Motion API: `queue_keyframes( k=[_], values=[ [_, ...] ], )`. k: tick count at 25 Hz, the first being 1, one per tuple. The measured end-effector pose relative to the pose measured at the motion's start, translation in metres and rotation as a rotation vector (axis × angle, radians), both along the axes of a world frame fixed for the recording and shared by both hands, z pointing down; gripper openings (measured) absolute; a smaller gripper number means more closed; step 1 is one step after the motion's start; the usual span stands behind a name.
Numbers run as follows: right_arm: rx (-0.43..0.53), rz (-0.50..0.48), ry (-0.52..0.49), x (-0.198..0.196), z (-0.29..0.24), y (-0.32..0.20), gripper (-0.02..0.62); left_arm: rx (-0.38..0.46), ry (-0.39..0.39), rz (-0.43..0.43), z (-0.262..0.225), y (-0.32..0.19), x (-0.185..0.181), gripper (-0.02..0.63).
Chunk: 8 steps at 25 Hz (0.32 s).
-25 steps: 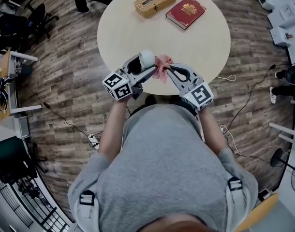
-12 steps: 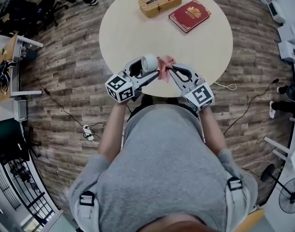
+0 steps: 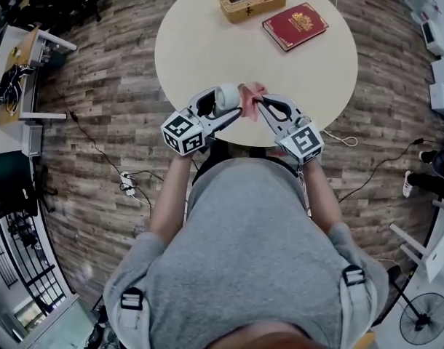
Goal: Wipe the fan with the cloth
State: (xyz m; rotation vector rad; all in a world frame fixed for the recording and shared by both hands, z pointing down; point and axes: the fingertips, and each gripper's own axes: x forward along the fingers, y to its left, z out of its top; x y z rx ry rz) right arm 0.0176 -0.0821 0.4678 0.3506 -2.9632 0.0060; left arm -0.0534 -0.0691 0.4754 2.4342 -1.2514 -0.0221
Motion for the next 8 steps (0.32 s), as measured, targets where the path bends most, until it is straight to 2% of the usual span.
queue_keyframes(
  k=[8],
  values=[
    [-0.007,-0.026,0.005,0.015,0.007,-0.006,0.029,-0.012,-0.010,-0.044,0.004,0.005,0.012,0.368]
  ],
)
